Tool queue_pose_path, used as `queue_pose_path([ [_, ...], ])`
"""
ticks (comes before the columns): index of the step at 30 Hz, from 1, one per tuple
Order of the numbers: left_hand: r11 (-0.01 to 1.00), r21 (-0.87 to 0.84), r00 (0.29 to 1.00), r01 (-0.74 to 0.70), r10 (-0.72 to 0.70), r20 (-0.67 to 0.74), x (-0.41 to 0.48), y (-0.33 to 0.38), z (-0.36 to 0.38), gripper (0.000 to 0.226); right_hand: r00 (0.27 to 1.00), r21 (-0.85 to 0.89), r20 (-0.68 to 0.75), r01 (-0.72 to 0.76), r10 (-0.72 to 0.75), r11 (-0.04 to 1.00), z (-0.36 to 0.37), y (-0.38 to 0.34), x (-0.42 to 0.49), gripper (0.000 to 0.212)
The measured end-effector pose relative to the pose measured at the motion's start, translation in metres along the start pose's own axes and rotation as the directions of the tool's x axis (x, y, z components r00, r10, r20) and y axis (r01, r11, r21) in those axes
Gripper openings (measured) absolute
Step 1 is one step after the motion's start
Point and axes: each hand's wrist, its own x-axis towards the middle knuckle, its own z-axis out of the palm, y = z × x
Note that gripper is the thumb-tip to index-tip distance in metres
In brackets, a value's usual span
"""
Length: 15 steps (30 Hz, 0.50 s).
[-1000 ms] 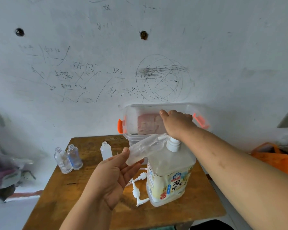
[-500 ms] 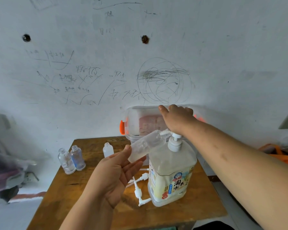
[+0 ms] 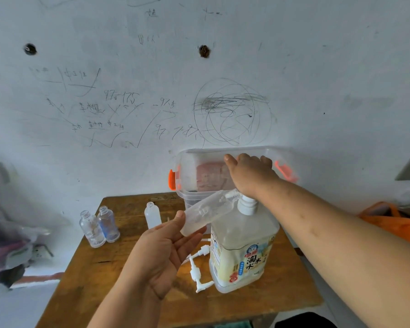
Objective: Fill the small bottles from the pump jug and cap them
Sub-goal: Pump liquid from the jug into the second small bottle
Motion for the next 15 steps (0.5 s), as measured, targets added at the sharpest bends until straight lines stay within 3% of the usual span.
queue_pose_path([
  [7, 0.998, 0.043, 0.999, -0.039, 0.038, 0.022, -0.009, 0.006, 0.005, 0.029, 0.998, 0.012, -0.069, 0.003, -0.002, 1.0, -0.021, 0.003, -0.001, 0.044],
  [15, 0.999, 0.025, 0.999, -0.031, 0.03, 0.038, -0.002, 0.004, 0.003, 0.027, 0.999, -0.054, 0.026, 0.031, -0.029, 0.998, -0.019, 0.002, 0.001, 0.063],
])
